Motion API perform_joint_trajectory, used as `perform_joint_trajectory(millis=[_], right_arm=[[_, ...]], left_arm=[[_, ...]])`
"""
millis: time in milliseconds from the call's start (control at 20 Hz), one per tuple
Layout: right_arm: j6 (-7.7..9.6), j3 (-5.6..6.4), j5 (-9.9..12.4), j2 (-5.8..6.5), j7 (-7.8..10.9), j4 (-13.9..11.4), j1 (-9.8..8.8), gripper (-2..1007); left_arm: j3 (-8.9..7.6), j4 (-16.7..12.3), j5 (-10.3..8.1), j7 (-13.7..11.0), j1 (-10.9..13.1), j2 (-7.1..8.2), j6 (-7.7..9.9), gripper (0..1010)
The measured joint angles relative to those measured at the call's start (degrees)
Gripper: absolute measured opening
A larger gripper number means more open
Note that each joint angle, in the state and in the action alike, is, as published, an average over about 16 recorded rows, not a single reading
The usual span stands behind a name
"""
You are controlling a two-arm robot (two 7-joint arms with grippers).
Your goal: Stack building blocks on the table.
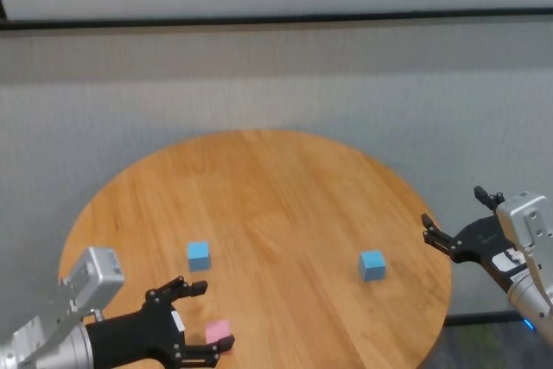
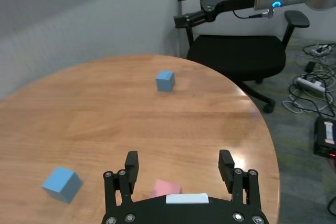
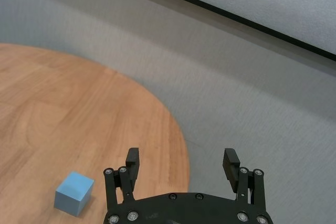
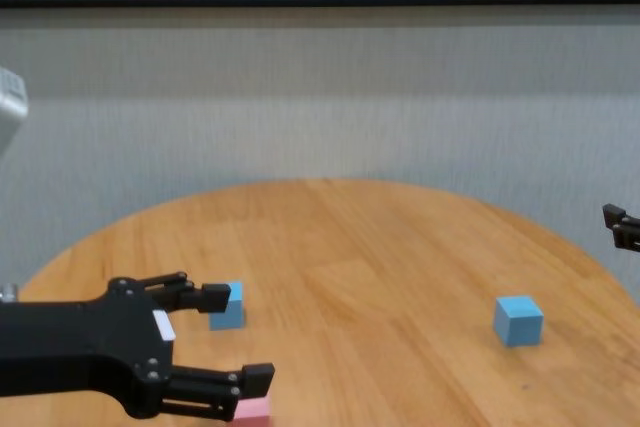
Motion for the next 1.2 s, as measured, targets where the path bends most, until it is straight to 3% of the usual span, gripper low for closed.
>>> perform_joint_trajectory(millis=[450,1200], right_arm=[[0.0,0.0,0.0,0.0,0.0,0.0,0.0,1005],[0.0,0.0,0.0,0.0,0.0,0.0,0.0,1005]], left_arm=[[1.53,4.68,0.01,-3.16,-2.15,-2.19,-0.27,1002],[3.05,11.45,-0.35,-4.16,-5.23,-5.85,-0.66,1002]])
